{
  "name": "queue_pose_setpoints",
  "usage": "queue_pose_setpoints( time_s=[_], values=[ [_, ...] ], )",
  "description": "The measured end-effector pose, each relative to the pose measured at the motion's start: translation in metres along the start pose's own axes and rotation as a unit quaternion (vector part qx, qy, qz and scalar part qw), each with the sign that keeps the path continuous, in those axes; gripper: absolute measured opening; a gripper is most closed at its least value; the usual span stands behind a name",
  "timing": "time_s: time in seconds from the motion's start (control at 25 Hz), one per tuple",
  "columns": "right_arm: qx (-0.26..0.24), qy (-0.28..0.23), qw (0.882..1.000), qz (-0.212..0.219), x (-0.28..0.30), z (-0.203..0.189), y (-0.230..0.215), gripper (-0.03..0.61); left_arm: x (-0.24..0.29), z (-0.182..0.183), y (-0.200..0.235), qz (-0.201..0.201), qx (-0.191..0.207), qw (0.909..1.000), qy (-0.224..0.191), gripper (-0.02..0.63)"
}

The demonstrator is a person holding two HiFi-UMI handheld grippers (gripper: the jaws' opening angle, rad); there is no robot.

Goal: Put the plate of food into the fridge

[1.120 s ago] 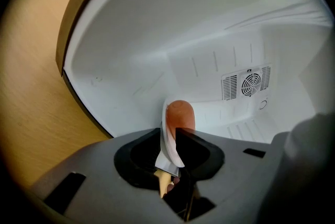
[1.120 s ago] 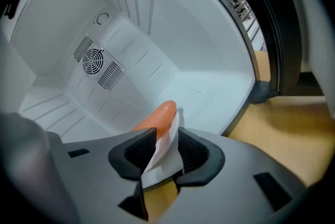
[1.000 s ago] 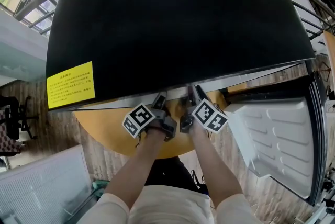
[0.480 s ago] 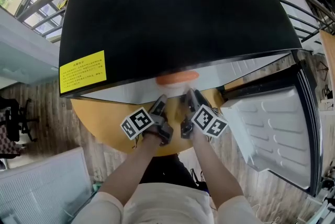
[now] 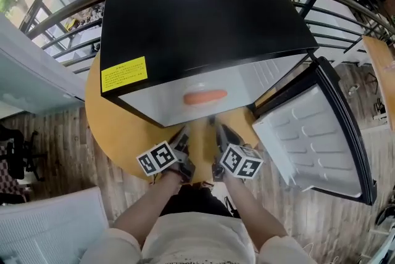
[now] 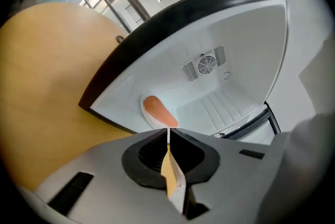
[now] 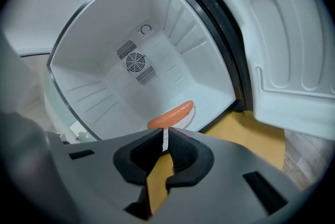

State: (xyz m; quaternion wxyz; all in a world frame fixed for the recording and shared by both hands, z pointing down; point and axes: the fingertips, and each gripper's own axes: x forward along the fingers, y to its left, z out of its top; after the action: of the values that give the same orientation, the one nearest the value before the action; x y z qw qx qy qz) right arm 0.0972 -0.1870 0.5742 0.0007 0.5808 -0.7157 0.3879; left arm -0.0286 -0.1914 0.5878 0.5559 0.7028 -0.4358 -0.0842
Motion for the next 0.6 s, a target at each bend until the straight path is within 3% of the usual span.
queue_pose_setpoints(
  time_s=[0.2,0.4,0.6],
  values=[
    [-0.041,-0.007,0.999,0.024,-0.033,-0.001,0.028,0.032,-0.034,-0.007,-0.025,-0.007,0.100,0.9950,0.009,0.025],
    [-0.084,-0.003,0.996,0.030,-0.062,-0.011,0.050,0.028,-0.073,-0.016,-0.044,-0.019,0.168,0.9853,0.024,0.025],
    [-0.120,0.013,0.992,0.026,-0.091,-0.029,0.069,0.028,-0.110,-0.027,-0.057,-0.007,0.272,0.9616,0.037,0.024]
  ],
)
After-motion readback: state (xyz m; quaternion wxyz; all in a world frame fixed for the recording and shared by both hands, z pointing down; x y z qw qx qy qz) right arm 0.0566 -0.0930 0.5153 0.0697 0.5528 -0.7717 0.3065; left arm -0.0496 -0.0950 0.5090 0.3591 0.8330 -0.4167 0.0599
